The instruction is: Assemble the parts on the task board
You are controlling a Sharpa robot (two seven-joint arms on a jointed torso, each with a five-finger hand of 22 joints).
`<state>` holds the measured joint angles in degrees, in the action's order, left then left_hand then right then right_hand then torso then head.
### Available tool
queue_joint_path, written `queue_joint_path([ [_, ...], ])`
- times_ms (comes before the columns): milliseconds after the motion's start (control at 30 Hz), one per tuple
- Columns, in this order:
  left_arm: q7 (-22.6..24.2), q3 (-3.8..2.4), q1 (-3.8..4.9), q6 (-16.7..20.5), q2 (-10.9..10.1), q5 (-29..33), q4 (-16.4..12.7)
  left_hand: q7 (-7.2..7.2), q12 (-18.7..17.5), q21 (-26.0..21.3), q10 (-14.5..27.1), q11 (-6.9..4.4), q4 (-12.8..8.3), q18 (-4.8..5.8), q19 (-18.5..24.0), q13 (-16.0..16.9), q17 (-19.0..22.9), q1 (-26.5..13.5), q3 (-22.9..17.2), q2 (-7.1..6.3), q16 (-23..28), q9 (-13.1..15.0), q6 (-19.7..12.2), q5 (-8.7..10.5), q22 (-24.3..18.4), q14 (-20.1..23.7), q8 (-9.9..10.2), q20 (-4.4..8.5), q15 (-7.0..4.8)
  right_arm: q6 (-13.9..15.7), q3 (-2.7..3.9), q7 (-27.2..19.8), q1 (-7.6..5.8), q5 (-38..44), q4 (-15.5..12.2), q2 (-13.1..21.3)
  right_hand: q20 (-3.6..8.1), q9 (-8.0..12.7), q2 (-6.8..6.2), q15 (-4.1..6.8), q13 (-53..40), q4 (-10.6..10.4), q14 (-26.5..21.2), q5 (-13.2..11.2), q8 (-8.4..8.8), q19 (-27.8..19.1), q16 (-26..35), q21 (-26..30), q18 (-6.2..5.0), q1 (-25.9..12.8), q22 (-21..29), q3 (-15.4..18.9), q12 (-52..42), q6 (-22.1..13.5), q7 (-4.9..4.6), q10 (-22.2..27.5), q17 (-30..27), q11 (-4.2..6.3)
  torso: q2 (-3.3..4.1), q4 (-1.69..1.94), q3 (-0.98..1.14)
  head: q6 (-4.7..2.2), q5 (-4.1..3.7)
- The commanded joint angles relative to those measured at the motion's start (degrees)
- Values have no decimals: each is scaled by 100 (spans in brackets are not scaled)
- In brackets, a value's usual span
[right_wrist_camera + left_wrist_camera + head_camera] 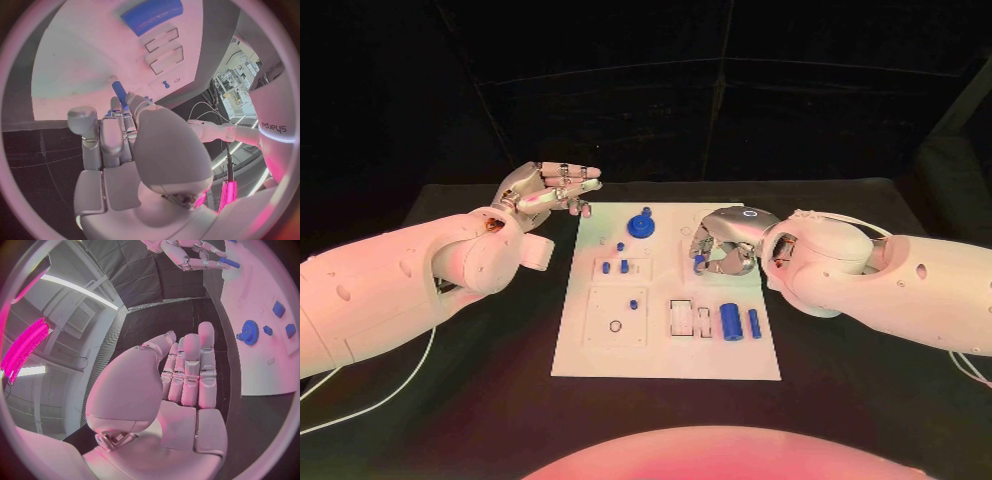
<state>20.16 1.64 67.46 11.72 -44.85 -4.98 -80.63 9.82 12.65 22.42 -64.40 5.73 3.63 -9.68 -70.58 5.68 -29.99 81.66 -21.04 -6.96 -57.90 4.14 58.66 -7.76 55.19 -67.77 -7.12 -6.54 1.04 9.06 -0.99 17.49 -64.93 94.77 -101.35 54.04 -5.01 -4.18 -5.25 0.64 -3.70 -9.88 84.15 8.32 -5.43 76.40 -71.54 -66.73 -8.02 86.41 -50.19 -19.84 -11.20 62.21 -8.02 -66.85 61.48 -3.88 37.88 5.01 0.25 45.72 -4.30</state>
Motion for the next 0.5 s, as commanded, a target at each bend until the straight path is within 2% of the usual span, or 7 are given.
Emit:
queue_joint_path([
  [33,14,-4,7,-66,5,20,-7,29,25,-28,38,13,12,-70,42,9,5,-16,4,26,24,-5,-26,-16,-5,53,-32,-5,-1,453,11,-73,-12,39,-197,50,-2,-3,-22,34,-3,5,148,-6,-35,51,-24,-19,89,19,-3,-34,40,31,-7,-50,1,-8,15,14,4,-16,16],
  [133,12,-3,4,-58,9,20,0,30,27,-29,41,14,14,-70,43,9,6,-20,6,28,24,-6,-28,-16,-7,54,-32,-6,-1,528,23,-100,-14,2,-371,56,-2,-3,-22,34,-3,5,148,-6,-35,51,-24,-19,89,19,-3,-34,40,31,-7,-50,1,-8,15,5,10,-12,36],
  [267,14,-2,2,-57,14,20,-1,30,27,-30,42,15,15,-70,43,9,7,-21,6,28,24,-6,-28,-15,-8,54,-33,-6,-1,571,29,-178,-15,-161,-467,-40,0,-1,-41,34,-4,24,151,-4,-32,55,-41,-31,91,16,-19,-70,61,41,-9,-69,20,-8,16,10,-4,-7,39],
  [367,13,-2,1,-52,19,20,-3,31,29,-31,43,15,17,-70,43,9,8,-25,8,29,24,-6,-30,-15,-10,55,-33,-7,0,565,29,-258,-14,-226,-470,-195,2,1,-56,35,-5,56,151,7,-28,56,-49,-37,92,24,-24,-119,87,52,-10,-88,22,-7,16,12,-9,5,57],
  [500,18,-2,0,-51,34,20,-6,32,30,-31,44,16,18,-70,43,9,8,-27,10,29,24,-6,-30,-15,-10,55,-33,-7,1,543,24,-439,13,-153,-409,-563,3,3,-69,35,-5,80,149,16,-24,52,-48,-37,91,27,-20,-151,106,57,-12,-99,14,-9,21,13,1,2,85],
])
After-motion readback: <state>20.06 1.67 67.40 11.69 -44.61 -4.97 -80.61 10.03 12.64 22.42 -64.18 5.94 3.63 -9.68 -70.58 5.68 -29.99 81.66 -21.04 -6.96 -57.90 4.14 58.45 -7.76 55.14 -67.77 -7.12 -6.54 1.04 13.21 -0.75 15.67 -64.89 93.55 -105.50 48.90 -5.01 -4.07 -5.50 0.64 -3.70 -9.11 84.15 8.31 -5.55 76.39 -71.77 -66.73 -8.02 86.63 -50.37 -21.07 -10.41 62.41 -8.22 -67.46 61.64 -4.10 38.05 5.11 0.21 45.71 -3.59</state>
